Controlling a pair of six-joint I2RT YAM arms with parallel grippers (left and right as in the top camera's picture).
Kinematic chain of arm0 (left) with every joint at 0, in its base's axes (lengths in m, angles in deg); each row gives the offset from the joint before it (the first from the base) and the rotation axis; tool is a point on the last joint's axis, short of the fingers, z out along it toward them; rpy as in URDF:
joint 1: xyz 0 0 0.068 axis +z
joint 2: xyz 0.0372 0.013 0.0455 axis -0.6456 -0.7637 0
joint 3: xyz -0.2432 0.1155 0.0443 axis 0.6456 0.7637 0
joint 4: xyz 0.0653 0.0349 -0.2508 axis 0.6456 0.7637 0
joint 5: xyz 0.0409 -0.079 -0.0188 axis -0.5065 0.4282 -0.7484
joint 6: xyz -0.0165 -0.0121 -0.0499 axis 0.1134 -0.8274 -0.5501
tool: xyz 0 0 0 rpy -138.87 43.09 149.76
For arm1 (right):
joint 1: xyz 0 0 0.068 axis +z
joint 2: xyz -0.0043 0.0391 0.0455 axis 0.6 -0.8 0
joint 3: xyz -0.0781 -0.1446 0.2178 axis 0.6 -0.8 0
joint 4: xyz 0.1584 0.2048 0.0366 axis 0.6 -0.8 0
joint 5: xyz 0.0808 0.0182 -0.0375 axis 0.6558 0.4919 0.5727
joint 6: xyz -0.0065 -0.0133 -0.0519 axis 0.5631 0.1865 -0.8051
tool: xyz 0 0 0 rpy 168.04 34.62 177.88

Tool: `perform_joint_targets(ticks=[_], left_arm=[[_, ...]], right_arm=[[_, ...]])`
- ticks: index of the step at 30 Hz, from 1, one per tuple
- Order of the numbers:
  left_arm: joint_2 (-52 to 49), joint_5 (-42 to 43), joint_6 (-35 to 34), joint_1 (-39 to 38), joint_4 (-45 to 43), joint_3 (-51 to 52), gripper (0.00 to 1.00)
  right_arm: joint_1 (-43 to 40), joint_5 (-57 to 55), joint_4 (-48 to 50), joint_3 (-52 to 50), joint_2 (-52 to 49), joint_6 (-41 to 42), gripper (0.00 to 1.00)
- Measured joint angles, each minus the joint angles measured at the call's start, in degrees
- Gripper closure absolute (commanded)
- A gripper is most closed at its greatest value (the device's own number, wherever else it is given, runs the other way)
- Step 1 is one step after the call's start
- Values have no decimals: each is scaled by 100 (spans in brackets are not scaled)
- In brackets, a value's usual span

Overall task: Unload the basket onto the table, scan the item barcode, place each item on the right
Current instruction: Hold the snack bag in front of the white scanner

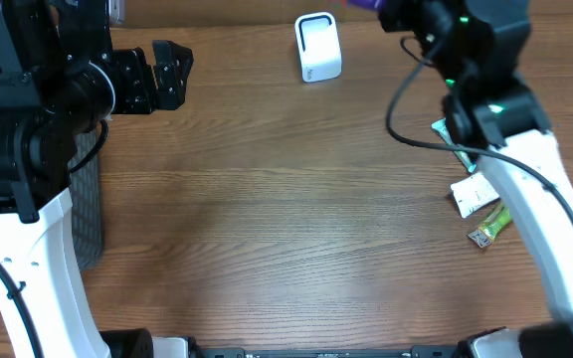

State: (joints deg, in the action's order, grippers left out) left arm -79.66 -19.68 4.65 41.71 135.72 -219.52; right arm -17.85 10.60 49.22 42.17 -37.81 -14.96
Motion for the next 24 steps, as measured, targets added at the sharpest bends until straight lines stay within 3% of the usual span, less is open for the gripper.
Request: perform_joint_targets(ticks=[6, 11, 18, 24], left_arm=[[0, 0, 0, 0, 0, 0, 1], [0, 2, 0, 0, 0, 0, 1], [0, 0, 0, 0, -2, 0, 0], [0, 0, 0, 0, -2, 0, 1]], right_arm=[[476, -1484, 1340, 9, -1095, -1582, 96], [778, -2511, 2900, 15, -2223, -3550, 96], [874, -3016, 4843, 17, -3506, -6135, 96], [870, -2981, 5165, 17, -4127, -7444, 96]])
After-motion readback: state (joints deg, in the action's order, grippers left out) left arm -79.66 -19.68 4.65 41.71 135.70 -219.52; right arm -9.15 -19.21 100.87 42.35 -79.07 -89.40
